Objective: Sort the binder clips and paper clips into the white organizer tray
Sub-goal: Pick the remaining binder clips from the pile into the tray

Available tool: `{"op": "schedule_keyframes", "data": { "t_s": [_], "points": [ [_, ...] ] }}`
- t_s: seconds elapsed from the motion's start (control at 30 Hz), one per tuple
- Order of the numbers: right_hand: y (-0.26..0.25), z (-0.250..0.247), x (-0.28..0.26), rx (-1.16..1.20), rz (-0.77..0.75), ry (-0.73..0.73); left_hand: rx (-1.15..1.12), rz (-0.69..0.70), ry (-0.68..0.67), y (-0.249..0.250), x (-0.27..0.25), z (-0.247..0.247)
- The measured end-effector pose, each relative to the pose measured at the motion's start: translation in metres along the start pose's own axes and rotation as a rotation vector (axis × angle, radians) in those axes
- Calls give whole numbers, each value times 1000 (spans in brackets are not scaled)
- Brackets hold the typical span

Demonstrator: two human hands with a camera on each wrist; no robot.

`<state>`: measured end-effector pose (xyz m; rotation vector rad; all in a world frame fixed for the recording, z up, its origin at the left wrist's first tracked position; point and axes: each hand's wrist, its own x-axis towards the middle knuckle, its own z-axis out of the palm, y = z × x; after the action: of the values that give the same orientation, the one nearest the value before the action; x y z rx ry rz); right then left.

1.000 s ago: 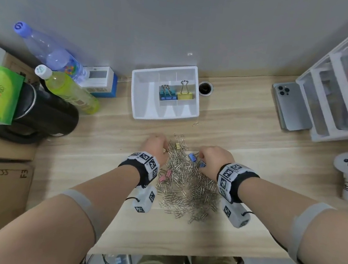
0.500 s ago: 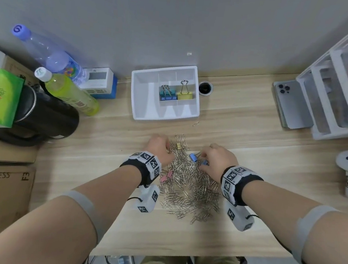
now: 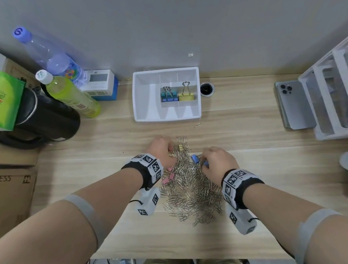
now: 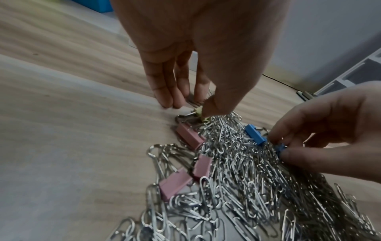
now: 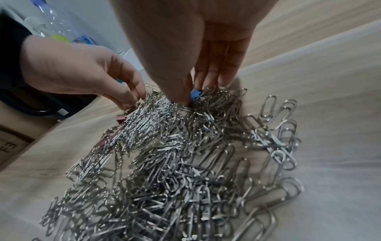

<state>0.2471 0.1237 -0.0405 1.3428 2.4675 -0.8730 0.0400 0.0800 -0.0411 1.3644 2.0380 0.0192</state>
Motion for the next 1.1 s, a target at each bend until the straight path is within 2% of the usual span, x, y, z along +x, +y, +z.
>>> {"op": "schedule_keyframes", "data": {
  "t_s": [0.13, 0.23, 0.37, 0.47, 0.53, 0.63, 0.73, 0.77, 0.8, 0.87, 0.93, 1.0, 1.1],
  "points": [
    [1, 0, 0, -39, -15, 64, 10, 45, -14, -1, 0, 1],
    [1, -3, 0, 28, -3, 137, 14, 62, 14, 2, -2, 2],
    [2, -6, -1, 394, 124, 163, 21, 65, 8, 5, -5, 0],
    [-1, -11, 1, 735, 266, 178, -62, 47, 6, 6, -7, -5],
    [-1, -13, 1, 868, 339, 171, -139, 36, 4, 6, -9, -8],
    [-4, -21, 4, 1078, 436, 107, -174, 38, 6, 6, -7, -10],
    [-9, -29, 14, 1203, 621, -36, -133, 67, -9, 10, -2, -10],
    [-10, -30, 15, 1152, 638, -83, -108, 82, -16, 12, -1, -10],
    [-9, -29, 15, 1052, 590, -94, -79, 91, -23, 15, 1, -10],
    [-11, -27, 12, 840, 398, -49, -34, 116, -26, 20, 4, -8],
    [-11, -25, 2, 576, 184, -103, 15, 135, -45, 21, 9, -5],
    [-10, -21, 3, 280, 36, -141, 63, 150, -65, 22, 13, -3],
    [-7, -12, 10, 175, -21, -80, 93, 152, -74, 20, 18, 1]
  ]
}}
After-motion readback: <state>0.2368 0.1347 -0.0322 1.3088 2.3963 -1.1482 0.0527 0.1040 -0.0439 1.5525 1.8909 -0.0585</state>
